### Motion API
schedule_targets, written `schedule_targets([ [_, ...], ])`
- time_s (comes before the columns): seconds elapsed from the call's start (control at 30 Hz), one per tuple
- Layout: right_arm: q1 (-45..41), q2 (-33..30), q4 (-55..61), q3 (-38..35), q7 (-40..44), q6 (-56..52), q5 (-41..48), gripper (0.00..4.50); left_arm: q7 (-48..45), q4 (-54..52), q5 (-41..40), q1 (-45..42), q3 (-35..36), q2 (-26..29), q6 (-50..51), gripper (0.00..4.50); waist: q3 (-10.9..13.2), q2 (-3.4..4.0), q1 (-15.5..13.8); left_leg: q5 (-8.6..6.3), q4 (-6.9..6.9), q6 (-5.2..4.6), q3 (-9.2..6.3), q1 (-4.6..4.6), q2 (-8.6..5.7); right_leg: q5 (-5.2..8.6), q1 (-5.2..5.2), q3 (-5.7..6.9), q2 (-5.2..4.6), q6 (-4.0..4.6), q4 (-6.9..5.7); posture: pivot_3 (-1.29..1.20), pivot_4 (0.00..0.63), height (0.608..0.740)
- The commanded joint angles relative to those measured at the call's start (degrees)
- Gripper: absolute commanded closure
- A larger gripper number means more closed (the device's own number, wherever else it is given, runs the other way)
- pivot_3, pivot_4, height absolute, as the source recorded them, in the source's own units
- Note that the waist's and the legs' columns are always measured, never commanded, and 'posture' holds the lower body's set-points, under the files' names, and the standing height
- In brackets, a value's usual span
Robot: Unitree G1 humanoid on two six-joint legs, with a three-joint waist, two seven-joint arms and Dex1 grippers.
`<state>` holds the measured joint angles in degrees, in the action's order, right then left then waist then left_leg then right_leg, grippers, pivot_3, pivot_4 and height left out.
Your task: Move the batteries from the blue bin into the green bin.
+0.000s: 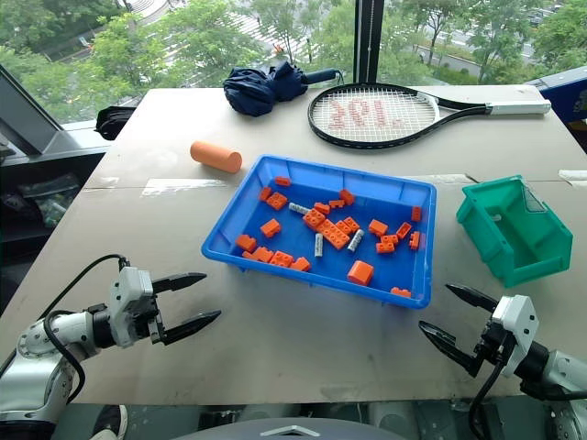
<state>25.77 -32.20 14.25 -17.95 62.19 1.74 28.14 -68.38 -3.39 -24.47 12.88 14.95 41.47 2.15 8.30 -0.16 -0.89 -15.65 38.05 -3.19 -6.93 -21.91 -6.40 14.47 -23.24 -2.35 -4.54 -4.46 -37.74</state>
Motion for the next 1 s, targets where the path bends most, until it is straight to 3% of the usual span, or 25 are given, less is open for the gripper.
schedule_targets([
  [0.03,-0.3,-0.3,0.5,-0.3,0.2,1.7,0.3,0.01,0.3,-1.6,-1.0,-0.4,0.4,0.2,-0.2,0.00,0.0,0.00,0.0,0.00,0.00,0.00,0.00,0.00,0.00,0.00,0.00,0.00,0.00,0.00,0.00,0.00,0.150,0.740],
  [0.7,0.1,-2.7,-0.5,-2.0,2.2,2.2,1.5,0.01,-1.4,-0.5,-2.7,-1.7,0.6,0.1,0.5,0.00,0.0,0.01,0.0,0.00,-0.07,0.00,-0.01,0.00,0.00,0.00,0.00,0.00,0.00,0.00,0.05,0.00,0.150,0.740],
  [0.83,1.9,-5.6,2.5,-5.5,3.5,0.4,4.5,0.01,-4.5,0.0,-4.9,-2.0,1.9,2.3,2.1,0.00,0.0,0.02,0.0,0.00,-0.06,0.00,-0.01,-0.01,0.00,0.00,0.00,0.01,0.00,0.00,0.08,0.00,0.150,0.740],
  [1.0,1.0,-14.1,10.4,-11.7,4.8,-9.0,13.3,0.01,-10.8,1.5,-9.3,-5.6,3.8,8.1,6.4,0.00,0.1,0.05,0.0,0.00,-0.06,0.00,-0.02,-0.01,0.01,0.00,0.00,0.01,0.00,0.00,0.06,0.00,0.150,0.740],
])
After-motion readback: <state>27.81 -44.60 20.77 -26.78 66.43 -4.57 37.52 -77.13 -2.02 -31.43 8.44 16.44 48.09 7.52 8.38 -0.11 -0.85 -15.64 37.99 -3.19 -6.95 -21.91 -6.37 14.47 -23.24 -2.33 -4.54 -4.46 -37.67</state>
